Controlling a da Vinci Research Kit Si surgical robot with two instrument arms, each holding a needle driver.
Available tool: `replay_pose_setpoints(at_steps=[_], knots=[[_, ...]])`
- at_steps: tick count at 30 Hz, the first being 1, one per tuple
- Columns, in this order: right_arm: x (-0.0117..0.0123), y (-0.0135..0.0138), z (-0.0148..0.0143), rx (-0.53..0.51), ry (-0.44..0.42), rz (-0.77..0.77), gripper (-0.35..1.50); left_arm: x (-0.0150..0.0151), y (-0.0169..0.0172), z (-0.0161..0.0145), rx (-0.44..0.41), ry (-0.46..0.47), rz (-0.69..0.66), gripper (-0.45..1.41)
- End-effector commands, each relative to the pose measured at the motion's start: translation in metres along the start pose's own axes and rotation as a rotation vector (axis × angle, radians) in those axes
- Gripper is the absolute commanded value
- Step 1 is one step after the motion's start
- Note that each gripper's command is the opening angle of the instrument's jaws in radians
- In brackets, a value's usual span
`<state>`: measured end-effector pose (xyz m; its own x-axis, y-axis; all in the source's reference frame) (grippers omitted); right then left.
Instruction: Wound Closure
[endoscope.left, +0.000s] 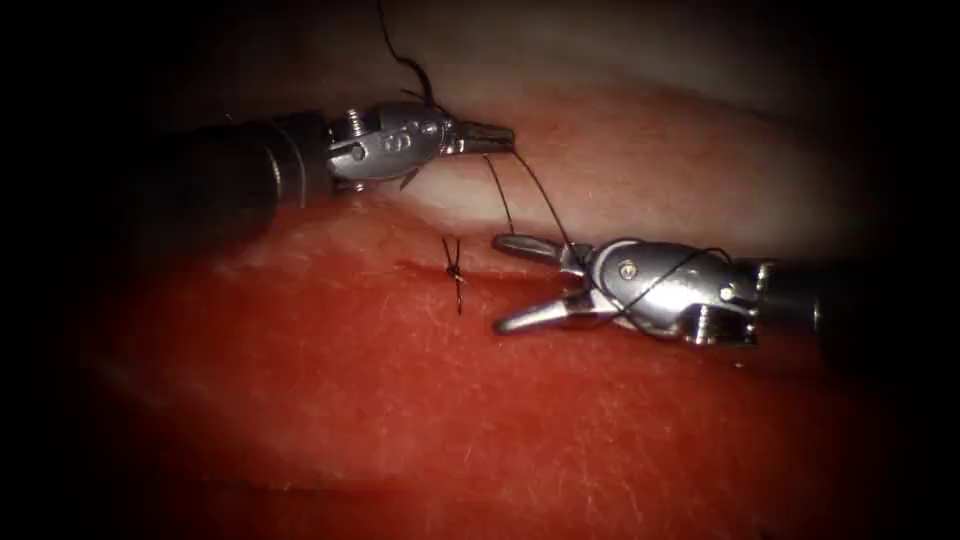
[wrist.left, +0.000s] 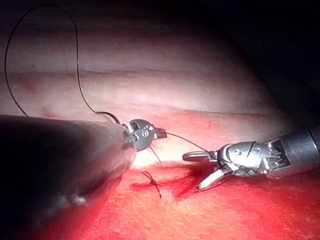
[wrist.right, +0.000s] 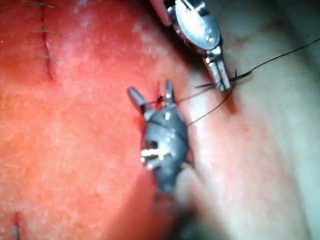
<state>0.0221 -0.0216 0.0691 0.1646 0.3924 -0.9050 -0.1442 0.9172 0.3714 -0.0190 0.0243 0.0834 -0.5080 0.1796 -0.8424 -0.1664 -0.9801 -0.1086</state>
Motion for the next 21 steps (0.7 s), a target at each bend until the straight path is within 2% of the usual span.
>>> replay_pose_setpoints(at_steps=[1,5,9,15,21], knots=[[0.0000,0.0006,0.0008,-0.017,0.023,0.002,0.94,-0.0003,0.0001,0.0008,0.002,-0.008,-0.002,-0.45],[0.0008,0.0015,0.0005,-0.066,0.087,0.011,0.93,-0.0008,0.0018,0.0010,-0.003,-0.005,-0.006,-0.45],[0.0011,0.0022,0.0004,-0.121,0.111,0.018,0.89,-0.0010,0.0037,0.0005,-0.009,-0.002,-0.010,-0.45],[0.0010,0.0033,0.0000,-0.184,0.136,0.028,0.89,-0.0011,0.0060,-0.0009,-0.014,0.000,-0.007,-0.45],[0.0010,0.0041,-0.0004,-0.256,0.138,0.052,0.84,-0.0008,0.0091,-0.0008,-0.023,0.004,0.000,-0.45]])
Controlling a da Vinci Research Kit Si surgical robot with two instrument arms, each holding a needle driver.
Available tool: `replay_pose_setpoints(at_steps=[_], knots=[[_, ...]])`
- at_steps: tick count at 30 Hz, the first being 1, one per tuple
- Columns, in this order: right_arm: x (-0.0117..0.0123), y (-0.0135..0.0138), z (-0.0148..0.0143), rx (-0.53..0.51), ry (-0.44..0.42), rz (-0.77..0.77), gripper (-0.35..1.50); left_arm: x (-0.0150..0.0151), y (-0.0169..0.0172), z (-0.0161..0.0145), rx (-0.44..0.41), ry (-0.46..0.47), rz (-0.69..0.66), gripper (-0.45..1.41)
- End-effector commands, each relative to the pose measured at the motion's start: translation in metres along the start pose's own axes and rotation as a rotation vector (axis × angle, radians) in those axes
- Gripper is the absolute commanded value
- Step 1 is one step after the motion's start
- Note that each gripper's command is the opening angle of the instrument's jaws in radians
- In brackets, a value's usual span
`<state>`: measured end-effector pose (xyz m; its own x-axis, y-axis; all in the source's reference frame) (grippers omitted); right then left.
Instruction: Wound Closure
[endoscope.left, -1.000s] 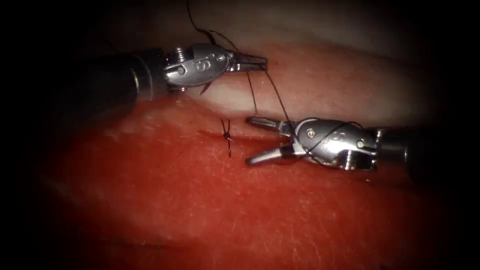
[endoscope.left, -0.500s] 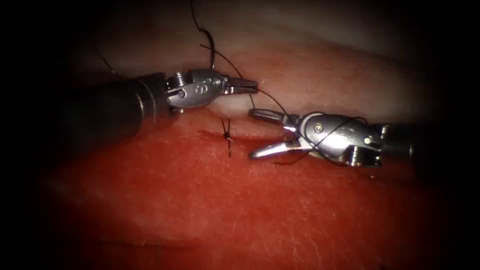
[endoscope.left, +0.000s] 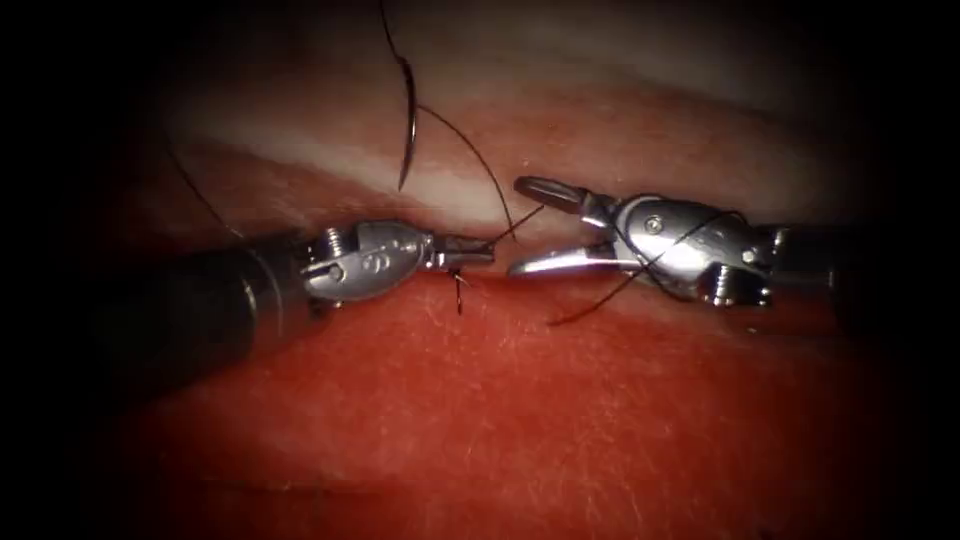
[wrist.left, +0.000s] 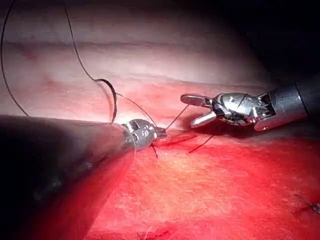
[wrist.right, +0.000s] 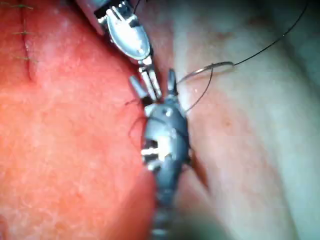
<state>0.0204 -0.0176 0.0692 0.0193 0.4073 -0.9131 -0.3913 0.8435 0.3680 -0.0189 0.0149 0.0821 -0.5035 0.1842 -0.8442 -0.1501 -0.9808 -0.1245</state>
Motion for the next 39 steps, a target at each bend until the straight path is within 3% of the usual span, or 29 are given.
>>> replay_pose_setpoints(at_steps=[1,5,12,19,26,39], knots=[[-0.0005,0.0000,0.0010,-0.016,-0.005,0.008,0.84,0.0000,0.0001,0.0008,-0.002,0.001,0.007,-0.45],[-0.0010,0.0008,0.0014,-0.069,-0.036,0.053,0.84,0.0010,0.0012,0.0008,-0.007,0.008,0.010,-0.45],[-0.0027,0.0026,0.0025,-0.122,-0.222,0.202,0.96,0.0024,0.0020,0.0003,-0.008,0.008,0.009,-0.45],[-0.0037,0.0027,0.0033,-0.161,-0.368,0.372,0.84,0.0024,0.0007,-0.0002,-0.017,0.015,0.003,-0.45],[-0.0055,0.0015,0.0059,-0.147,-0.492,0.407,0.69,0.0021,-0.0004,-0.0003,-0.005,0.001,-0.003,-0.45],[-0.0070,0.0039,0.0094,-0.189,-0.508,0.394,0.69,0.0017,-0.0001,-0.0002,-0.003,0.000,0.001,-0.45]])
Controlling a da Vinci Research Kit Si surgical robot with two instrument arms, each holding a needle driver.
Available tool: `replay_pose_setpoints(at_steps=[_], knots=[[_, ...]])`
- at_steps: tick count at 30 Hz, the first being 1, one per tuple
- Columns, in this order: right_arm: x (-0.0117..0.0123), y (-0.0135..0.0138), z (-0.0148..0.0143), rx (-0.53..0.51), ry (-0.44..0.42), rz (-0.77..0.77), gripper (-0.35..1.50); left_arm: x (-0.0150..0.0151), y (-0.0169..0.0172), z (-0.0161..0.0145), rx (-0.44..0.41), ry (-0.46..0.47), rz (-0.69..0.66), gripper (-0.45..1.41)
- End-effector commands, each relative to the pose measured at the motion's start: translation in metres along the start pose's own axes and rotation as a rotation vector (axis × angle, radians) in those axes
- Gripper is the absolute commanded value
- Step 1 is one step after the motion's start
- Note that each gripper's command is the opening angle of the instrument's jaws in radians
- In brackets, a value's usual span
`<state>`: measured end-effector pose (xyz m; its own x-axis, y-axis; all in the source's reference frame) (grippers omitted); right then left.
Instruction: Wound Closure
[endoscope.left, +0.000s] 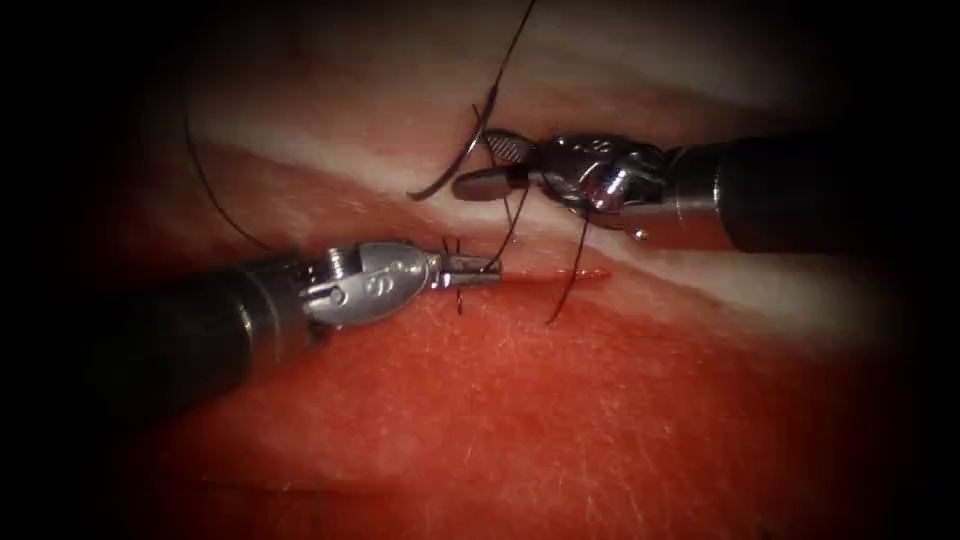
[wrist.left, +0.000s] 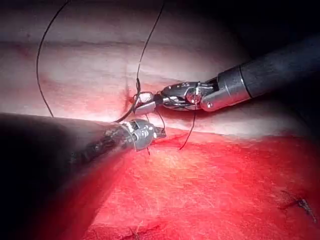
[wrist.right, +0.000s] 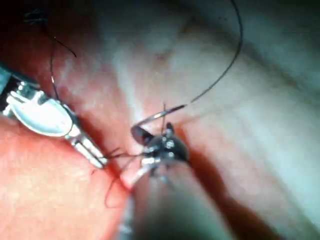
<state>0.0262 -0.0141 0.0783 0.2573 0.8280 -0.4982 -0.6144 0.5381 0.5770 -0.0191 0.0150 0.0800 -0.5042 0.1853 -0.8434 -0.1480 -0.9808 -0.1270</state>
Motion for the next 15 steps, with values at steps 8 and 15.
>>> replay_pose_setpoints(at_steps=[8,15], knots=[[0.0003,-0.0003,0.0017,0.001,-0.002,-0.027,0.10,-0.0003,-0.0002,0.0003,-0.003,0.002,0.003,-0.45],[-0.0008,-0.0006,0.0006,0.001,-0.045,-0.042,-0.35,-0.0005,-0.0016,-0.0004,0.002,-0.007,-0.005,-0.45]])
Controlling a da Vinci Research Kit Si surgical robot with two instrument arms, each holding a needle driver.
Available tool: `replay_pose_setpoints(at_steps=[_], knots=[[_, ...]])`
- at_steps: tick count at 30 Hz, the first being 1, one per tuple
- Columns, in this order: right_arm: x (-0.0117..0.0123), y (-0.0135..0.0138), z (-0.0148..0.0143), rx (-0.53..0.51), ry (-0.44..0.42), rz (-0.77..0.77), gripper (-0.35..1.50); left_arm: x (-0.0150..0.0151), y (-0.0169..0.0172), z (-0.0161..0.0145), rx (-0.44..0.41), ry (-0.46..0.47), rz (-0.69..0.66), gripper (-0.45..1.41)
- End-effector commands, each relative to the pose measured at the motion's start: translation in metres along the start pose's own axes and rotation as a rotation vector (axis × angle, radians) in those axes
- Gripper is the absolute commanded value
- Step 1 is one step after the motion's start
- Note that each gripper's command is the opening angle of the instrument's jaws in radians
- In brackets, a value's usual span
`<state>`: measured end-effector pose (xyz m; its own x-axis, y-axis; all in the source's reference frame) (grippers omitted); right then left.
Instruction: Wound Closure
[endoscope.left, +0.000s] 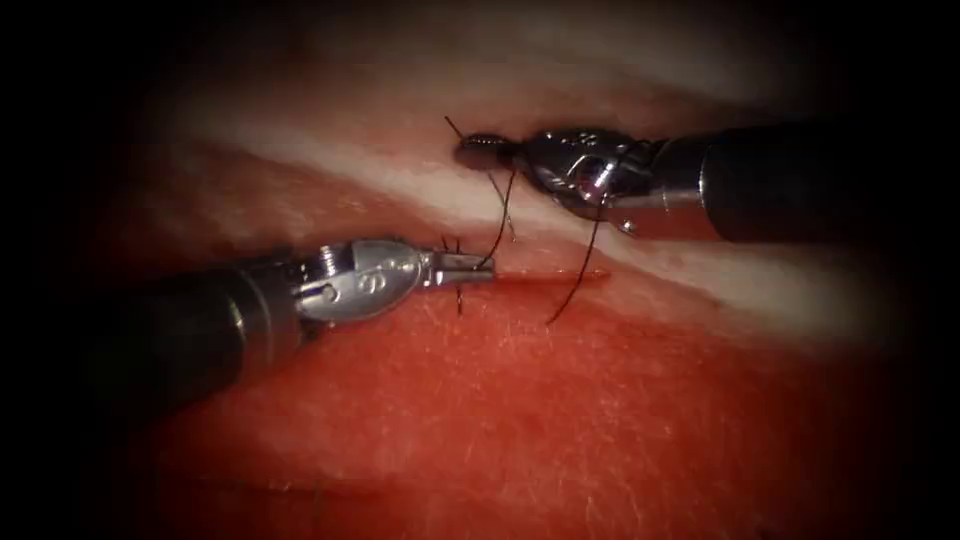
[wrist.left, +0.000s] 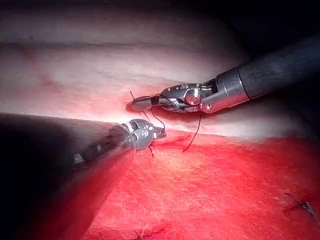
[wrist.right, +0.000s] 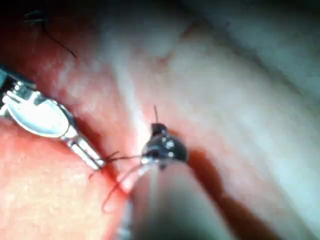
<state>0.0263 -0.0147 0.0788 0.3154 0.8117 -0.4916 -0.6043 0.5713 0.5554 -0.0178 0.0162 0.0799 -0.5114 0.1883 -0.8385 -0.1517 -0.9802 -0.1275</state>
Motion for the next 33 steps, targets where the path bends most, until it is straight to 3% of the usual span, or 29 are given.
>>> replay_pose_setpoints(at_steps=[1,8,16,25,33], knots=[[-0.0001,-0.0006,-0.0001,0.006,-0.004,-0.002,-0.35,-0.0003,-0.0007,0.0005,0.003,-0.004,-0.005,-0.45],[-0.0006,-0.0015,-0.0030,0.003,-0.017,-0.001,-0.35,-0.0020,-0.0057,-0.0017,0.026,-0.046,-0.041,-0.45],[-0.0015,-0.0022,-0.0046,0.005,0.022,-0.005,-0.35,-0.0062,-0.0123,-0.0034,0.063,-0.092,-0.081,-0.45],[-0.0028,-0.0040,-0.0068,0.013,0.045,-0.020,-0.35,-0.0080,-0.0255,-0.0050,0.144,-0.114,-0.172,-0.45],[-0.0041,-0.0048,-0.0079,0.015,0.058,0.012,-0.35,-0.0118,-0.0311,-0.0038,0.162,-0.127,-0.187,-0.45]])
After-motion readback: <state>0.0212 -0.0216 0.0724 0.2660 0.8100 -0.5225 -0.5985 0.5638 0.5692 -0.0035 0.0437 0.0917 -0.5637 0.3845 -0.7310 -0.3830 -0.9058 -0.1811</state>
